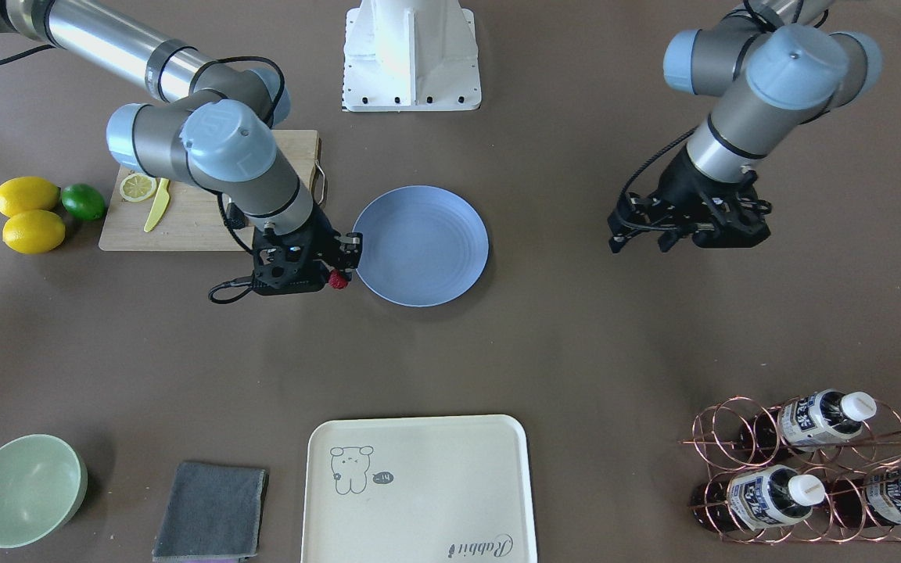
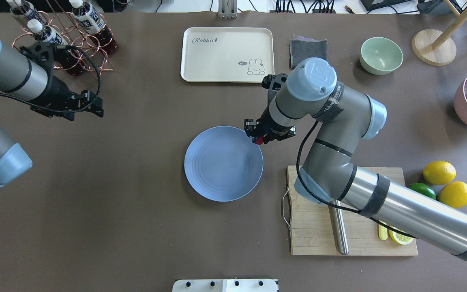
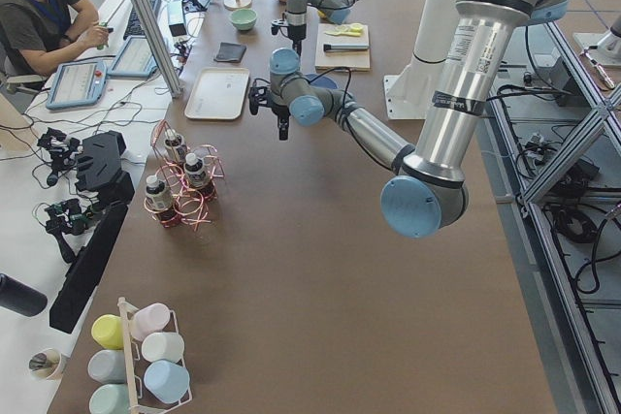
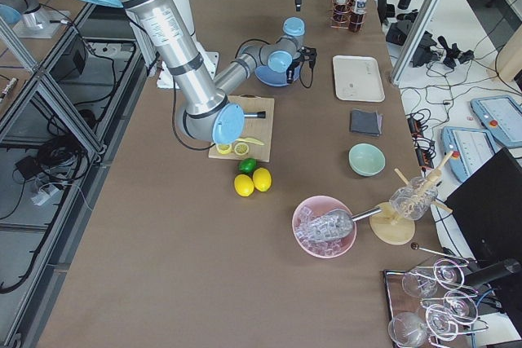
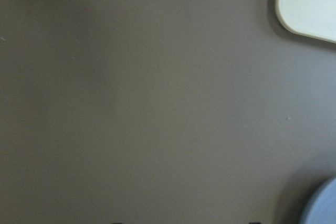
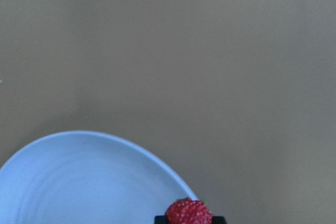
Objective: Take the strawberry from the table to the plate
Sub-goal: 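Carry the strawberry over the blue plate with the right gripper while the left arm withdraws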
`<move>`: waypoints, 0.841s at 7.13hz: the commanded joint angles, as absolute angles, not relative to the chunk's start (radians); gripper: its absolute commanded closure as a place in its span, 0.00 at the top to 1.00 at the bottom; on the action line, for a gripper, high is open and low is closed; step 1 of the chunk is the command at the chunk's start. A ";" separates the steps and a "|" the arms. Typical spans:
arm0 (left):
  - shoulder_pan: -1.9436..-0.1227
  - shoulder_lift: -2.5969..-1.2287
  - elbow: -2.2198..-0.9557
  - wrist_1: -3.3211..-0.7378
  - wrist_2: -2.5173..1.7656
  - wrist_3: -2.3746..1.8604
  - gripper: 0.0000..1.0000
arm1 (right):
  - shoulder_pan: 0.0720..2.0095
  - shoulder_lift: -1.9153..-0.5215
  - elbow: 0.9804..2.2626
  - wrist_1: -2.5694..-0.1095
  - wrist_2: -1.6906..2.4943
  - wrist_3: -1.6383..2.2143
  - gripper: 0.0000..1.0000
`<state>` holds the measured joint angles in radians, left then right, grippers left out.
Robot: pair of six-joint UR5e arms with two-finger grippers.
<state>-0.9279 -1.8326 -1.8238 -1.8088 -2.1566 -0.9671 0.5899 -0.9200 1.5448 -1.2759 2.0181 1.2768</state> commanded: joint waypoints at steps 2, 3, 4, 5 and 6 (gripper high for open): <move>-1.002 -1.812 -1.782 -1.752 -2.158 -0.801 0.85 | 0.442 -0.850 1.517 -1.279 1.881 1.358 0.00; -1.003 -1.809 -1.787 -1.752 -2.157 -0.802 0.85 | 0.431 -0.842 1.497 -1.276 1.858 1.356 0.00; -1.003 -1.809 -1.789 -1.752 -2.157 -0.804 0.85 | 0.431 -0.833 1.482 -1.278 1.856 1.355 0.00; -1.003 -1.809 -1.790 -1.752 -2.158 -0.805 0.85 | 0.431 -0.821 1.473 -1.279 1.856 1.355 0.00; -1.003 -1.809 -1.792 -1.752 -2.158 -0.805 0.85 | 0.433 -0.813 1.468 -1.279 1.856 1.356 0.42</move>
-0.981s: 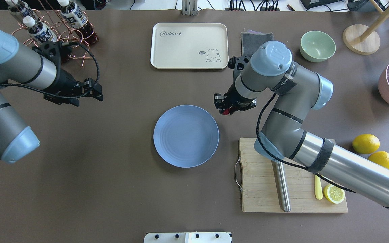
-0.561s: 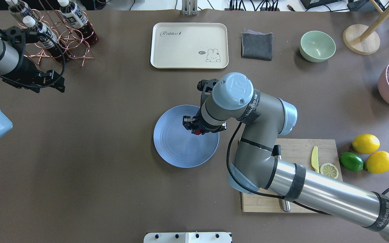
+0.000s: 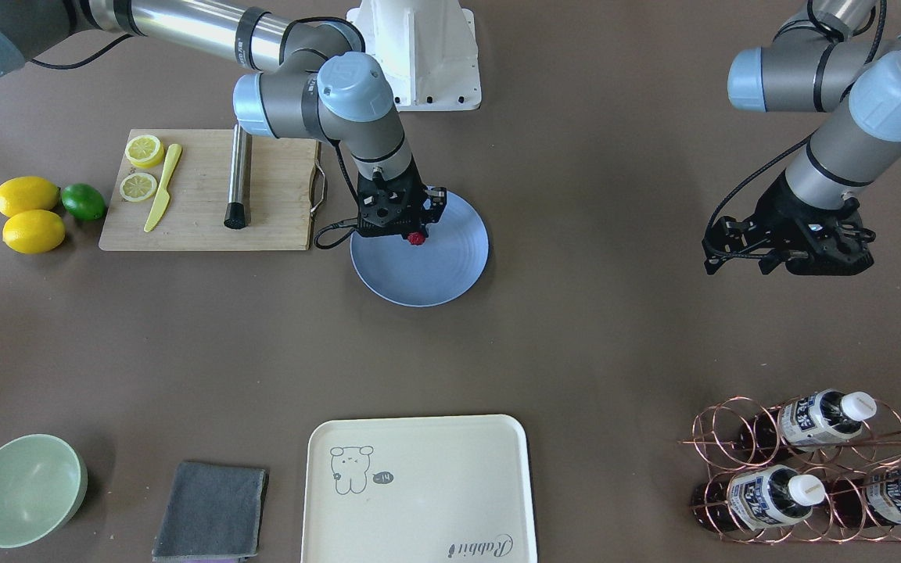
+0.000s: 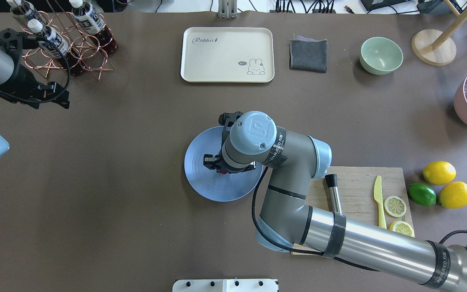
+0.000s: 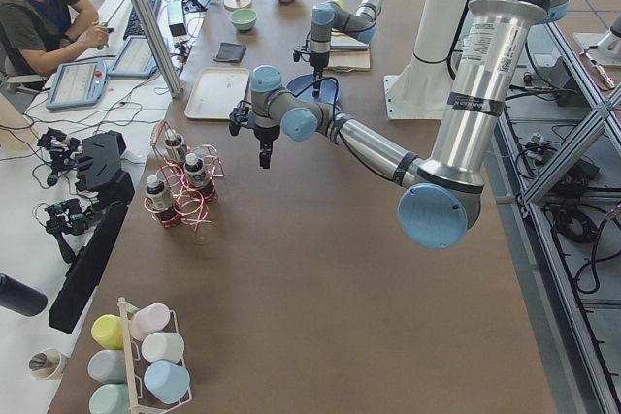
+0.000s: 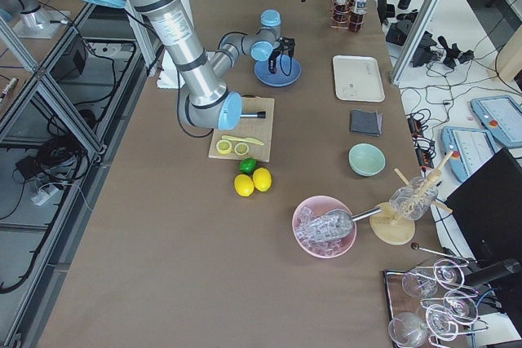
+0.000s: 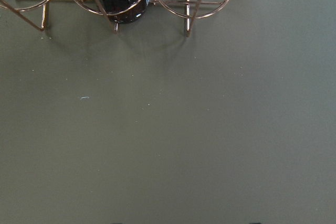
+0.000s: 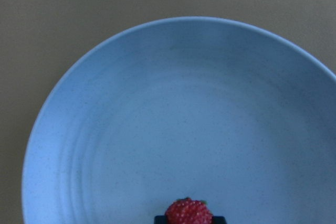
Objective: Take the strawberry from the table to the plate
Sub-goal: 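Carry the strawberry over the blue plate with the right gripper while the left arm withdraws, then open the right gripper to release the strawberry onto the plate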
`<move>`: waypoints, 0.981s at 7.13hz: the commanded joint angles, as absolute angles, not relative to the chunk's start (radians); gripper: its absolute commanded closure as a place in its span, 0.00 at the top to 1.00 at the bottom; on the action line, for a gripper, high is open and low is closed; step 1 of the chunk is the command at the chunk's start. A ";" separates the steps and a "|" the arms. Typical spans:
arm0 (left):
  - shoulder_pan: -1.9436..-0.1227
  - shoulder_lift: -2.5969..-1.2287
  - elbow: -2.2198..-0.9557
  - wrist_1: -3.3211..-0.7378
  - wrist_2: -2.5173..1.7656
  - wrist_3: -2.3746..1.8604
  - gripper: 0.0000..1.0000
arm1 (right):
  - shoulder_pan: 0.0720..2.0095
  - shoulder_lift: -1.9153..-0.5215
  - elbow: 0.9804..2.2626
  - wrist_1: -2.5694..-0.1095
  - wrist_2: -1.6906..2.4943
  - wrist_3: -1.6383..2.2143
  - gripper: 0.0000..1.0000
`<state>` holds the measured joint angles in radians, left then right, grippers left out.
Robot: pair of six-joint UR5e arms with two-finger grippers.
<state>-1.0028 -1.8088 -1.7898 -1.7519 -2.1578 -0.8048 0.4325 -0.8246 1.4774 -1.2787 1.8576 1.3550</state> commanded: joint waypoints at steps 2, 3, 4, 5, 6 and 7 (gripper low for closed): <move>-1.005 -1.809 -1.792 -1.752 -2.163 -0.808 0.85 | 0.436 -0.811 1.468 -1.278 1.856 1.356 1.00; -1.017 -1.809 -1.793 -1.750 -2.184 -0.807 0.85 | 0.448 -0.811 1.476 -1.279 1.859 1.356 1.00; -1.035 -1.801 -1.799 -1.750 -2.197 -0.802 0.85 | 0.487 -0.822 1.505 -1.290 1.885 1.355 1.00; -1.055 -1.760 -1.836 -1.750 -2.198 -0.799 0.85 | 0.574 -0.886 1.628 -1.395 1.976 1.339 1.00; -1.086 -1.723 -1.873 -1.750 -2.201 -0.781 0.85 | 0.692 -1.005 1.781 -1.466 2.082 1.248 1.00; -1.139 -1.680 -1.873 -1.749 -2.221 -0.687 0.86 | 0.839 -1.110 1.851 -1.512 2.202 1.082 1.00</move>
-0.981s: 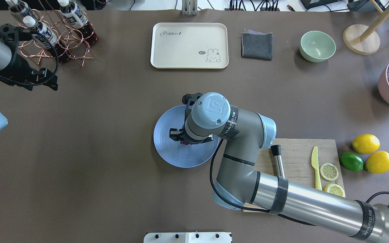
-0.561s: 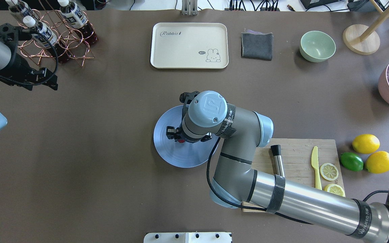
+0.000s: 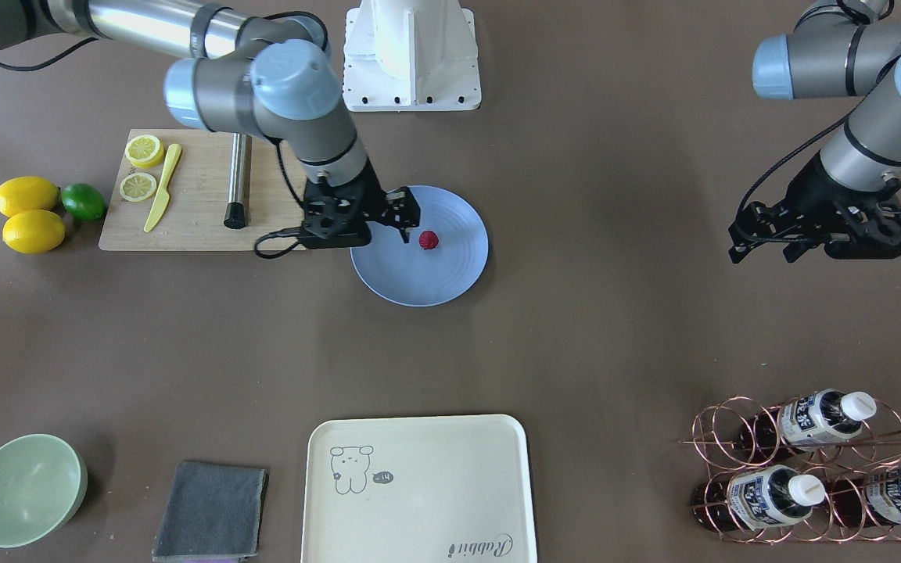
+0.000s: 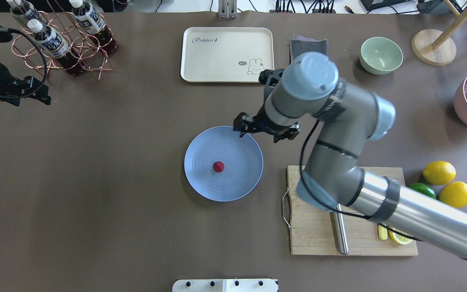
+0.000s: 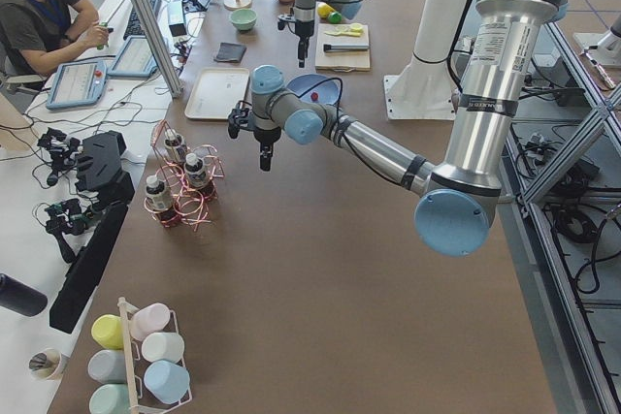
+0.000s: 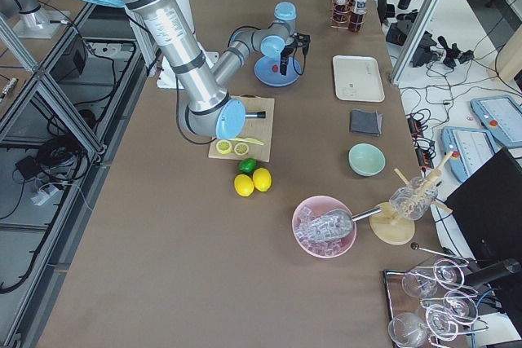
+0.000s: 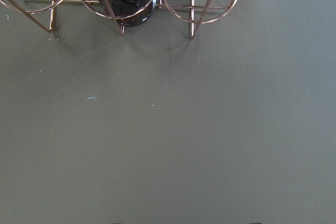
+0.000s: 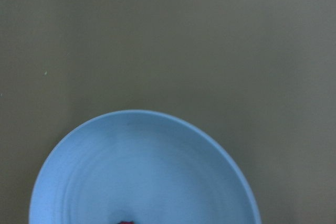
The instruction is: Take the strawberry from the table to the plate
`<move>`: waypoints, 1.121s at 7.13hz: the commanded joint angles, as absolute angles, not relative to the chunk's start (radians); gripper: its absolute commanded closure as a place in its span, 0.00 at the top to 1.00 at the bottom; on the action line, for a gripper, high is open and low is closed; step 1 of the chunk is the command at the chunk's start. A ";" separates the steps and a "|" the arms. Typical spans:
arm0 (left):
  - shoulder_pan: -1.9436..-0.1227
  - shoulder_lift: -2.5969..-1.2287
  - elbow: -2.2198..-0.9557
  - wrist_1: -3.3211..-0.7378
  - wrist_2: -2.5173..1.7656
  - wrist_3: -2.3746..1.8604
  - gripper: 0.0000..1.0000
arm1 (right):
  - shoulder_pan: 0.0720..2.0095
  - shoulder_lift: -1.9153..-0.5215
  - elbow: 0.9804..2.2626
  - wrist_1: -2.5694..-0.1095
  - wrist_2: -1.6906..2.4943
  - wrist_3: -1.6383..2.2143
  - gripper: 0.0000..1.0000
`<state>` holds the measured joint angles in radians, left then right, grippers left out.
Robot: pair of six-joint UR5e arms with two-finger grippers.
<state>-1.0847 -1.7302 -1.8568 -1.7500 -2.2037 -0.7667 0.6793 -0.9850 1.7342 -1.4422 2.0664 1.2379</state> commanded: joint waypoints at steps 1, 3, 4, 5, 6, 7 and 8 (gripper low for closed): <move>-1.199 -1.657 -1.859 -1.743 -2.235 -0.608 0.86 | 0.973 -1.197 1.855 -1.535 2.280 0.875 1.00; -1.354 -1.646 -1.858 -1.555 -2.287 -0.340 0.86 | 1.186 -1.458 1.853 -1.542 2.330 0.424 1.00; -1.405 -1.638 -1.855 -1.496 -2.287 -0.242 0.86 | 1.330 -1.536 1.798 -1.557 2.351 0.165 1.00; -1.470 -1.612 -1.844 -1.447 -2.304 -0.169 0.98 | 1.461 -1.543 1.742 -1.656 2.376 -0.079 1.00; -1.494 -1.579 -1.844 -1.445 -2.328 -0.120 0.98 | 1.536 -1.531 1.721 -1.761 2.361 -0.236 1.00; -1.529 -1.565 -1.838 -1.448 -2.342 -0.115 0.98 | 1.573 -1.537 1.712 -1.787 2.350 -0.268 1.00; -1.549 -1.545 -1.835 -1.480 -2.341 -0.115 0.98 | 1.580 -1.542 1.709 -1.787 2.350 -0.268 1.00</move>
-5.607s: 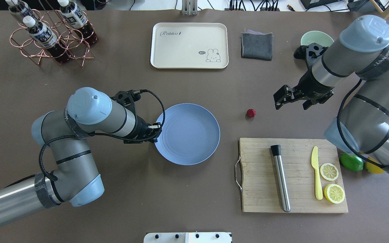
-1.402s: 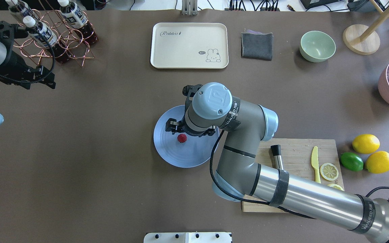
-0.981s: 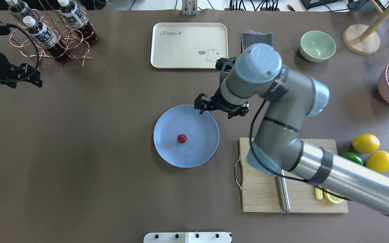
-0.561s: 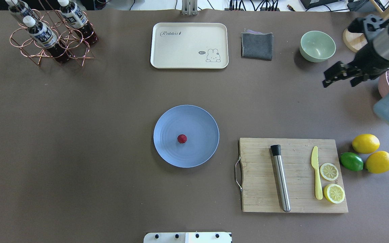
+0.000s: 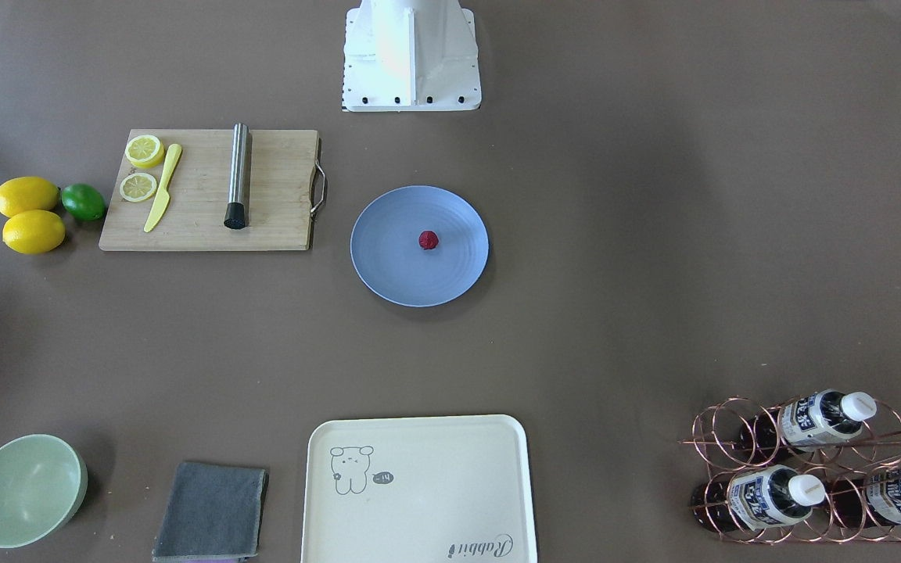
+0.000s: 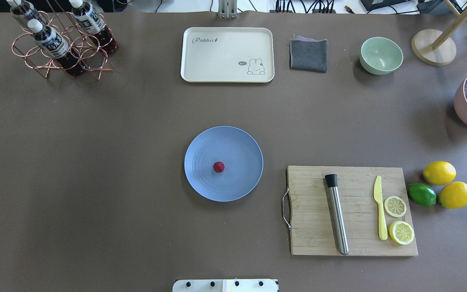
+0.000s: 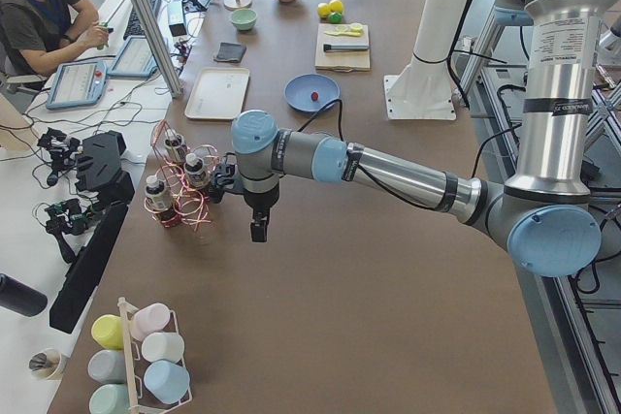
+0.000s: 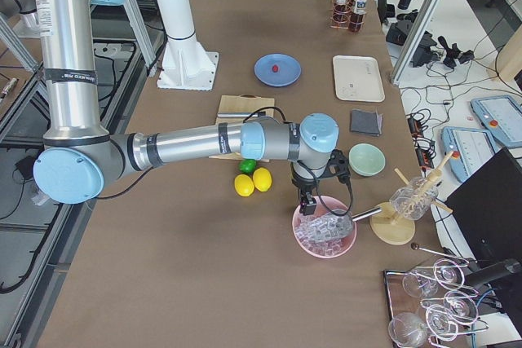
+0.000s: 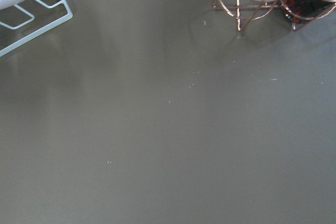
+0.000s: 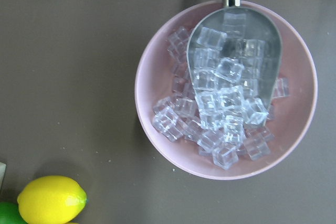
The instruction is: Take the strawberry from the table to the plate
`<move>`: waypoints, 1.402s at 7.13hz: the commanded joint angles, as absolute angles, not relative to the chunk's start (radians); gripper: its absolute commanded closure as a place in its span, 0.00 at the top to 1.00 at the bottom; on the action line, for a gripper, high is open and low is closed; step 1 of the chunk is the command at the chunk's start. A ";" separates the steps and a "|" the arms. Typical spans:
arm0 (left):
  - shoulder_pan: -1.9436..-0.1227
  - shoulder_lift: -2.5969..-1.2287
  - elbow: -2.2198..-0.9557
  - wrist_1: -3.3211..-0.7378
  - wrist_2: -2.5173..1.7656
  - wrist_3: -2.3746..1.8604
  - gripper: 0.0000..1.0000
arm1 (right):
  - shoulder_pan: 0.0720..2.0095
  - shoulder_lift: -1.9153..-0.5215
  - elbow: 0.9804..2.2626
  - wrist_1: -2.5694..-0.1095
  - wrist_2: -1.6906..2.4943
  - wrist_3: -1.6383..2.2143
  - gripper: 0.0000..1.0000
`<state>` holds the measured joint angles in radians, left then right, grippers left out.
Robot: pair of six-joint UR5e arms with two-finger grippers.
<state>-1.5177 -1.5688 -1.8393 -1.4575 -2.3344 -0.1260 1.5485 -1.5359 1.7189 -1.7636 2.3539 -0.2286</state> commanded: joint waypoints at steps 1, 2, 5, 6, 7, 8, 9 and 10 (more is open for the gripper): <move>-1.549 -1.545 -1.813 -1.512 -2.333 -0.115 0.98 | 1.580 -1.543 1.709 -1.787 2.350 -0.268 1.00; -1.549 -1.545 -1.804 -1.513 -2.338 -0.123 0.98 | 1.582 -1.552 1.709 -1.787 2.350 -0.268 1.00; -1.548 -1.543 -1.775 -1.513 -2.339 -0.117 0.98 | 1.588 -1.563 1.709 -1.787 2.350 -0.270 1.00; -1.548 -1.543 -1.773 -1.513 -2.338 -0.117 0.98 | 1.588 -1.566 1.710 -1.786 2.350 -0.270 1.00; -1.548 -1.543 -1.773 -1.513 -2.338 -0.117 0.98 | 1.588 -1.566 1.710 -1.786 2.350 -0.270 1.00; -1.548 -1.543 -1.775 -1.513 -2.338 -0.120 0.98 | 1.588 -1.566 1.710 -1.786 2.350 -0.268 1.00; -1.548 -1.543 -1.775 -1.513 -2.338 -0.120 0.98 | 1.588 -1.566 1.710 -1.786 2.350 -0.270 1.00; -1.548 -1.543 -1.775 -1.513 -2.338 -0.123 0.98 | 1.588 -1.566 1.710 -1.786 2.350 -0.270 1.00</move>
